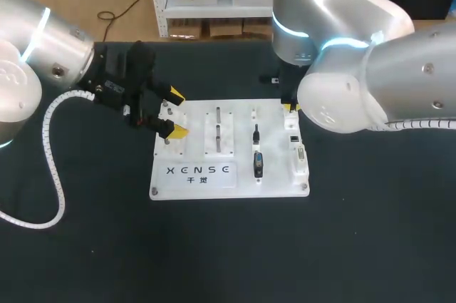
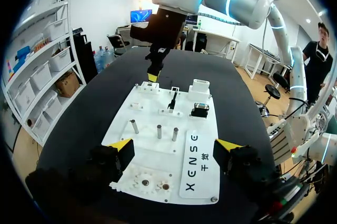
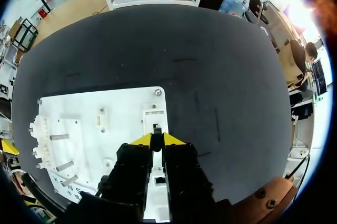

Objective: Insert the USB connector, Ethernet cable, and multi-pin plug into their matching sockets one by one.

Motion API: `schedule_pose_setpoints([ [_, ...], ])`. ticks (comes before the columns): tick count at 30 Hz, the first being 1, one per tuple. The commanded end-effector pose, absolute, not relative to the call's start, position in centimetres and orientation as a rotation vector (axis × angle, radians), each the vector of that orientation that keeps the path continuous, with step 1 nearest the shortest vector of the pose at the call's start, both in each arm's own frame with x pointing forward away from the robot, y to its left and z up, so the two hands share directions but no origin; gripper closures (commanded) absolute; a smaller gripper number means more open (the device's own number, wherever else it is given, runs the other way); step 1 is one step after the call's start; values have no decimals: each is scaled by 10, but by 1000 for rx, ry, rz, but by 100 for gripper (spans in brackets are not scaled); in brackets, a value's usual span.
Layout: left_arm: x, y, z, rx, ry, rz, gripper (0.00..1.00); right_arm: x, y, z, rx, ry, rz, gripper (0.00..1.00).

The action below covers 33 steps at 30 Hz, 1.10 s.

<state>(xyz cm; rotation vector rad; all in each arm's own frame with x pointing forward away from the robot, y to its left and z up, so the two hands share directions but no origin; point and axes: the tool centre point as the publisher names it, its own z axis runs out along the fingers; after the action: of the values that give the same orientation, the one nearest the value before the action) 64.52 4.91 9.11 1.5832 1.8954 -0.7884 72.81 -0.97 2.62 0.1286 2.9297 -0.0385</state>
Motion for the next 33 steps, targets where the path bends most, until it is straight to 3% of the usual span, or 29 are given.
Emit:
schedule_pose_setpoints([
  [1, 646, 49, 91, 1586, 1896, -790, 0, 727, -7, 19, 130, 2932, -35, 100],
  [33, 646, 49, 91, 1586, 1896, -790, 0, 740, -19, -21, 216, 2983, -142, 100],
])
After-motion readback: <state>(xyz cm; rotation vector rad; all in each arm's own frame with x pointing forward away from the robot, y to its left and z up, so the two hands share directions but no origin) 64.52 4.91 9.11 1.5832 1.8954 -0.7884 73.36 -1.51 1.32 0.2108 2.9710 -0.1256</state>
